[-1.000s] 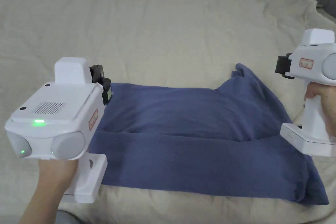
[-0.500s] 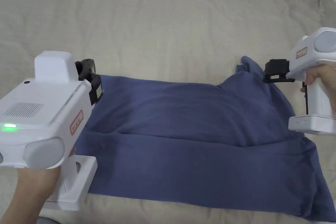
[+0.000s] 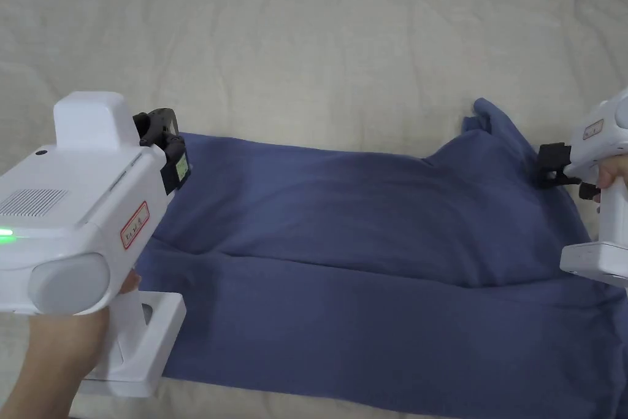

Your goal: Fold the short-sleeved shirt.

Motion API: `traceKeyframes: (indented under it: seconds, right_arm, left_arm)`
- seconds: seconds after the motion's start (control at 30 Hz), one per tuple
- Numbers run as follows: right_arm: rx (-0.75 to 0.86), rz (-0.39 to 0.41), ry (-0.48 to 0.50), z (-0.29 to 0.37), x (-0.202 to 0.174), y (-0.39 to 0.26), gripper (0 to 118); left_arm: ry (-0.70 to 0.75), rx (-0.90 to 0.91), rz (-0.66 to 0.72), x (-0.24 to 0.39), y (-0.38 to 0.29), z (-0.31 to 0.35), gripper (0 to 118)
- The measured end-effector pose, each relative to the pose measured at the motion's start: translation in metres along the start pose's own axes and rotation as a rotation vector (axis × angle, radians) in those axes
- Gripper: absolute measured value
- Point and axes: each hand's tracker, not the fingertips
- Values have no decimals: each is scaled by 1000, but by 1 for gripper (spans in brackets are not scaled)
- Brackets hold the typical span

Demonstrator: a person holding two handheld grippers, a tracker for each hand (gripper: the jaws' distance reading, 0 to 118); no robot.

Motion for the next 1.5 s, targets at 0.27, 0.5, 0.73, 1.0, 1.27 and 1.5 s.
traceKeyframes:
  seconds: [0.27,0.5,0.73,1.0,1.27,1.5]
  right_arm:
    - [23,17,18,-2,-1,-5,1]
    - [71,20,52,20,1,-6,1]
    - [103,20,53,33,-2,-8,1]
    - [105,-17,79,31,-1,-8,1]
    - [89,-7,65,21,-2,-4,1]
    - [87,33,48,20,-7,-2,1]
  left_arm:
    - [11,-29,19,-6,7,-12,0]
    - [5,-196,137,-33,42,-57,57]
    - [31,-382,124,-72,67,-115,118]
    - [115,-654,55,-85,52,-174,117]
    - [132,-741,85,-97,29,-209,102]
    - [90,-742,24,-95,28,-211,36]
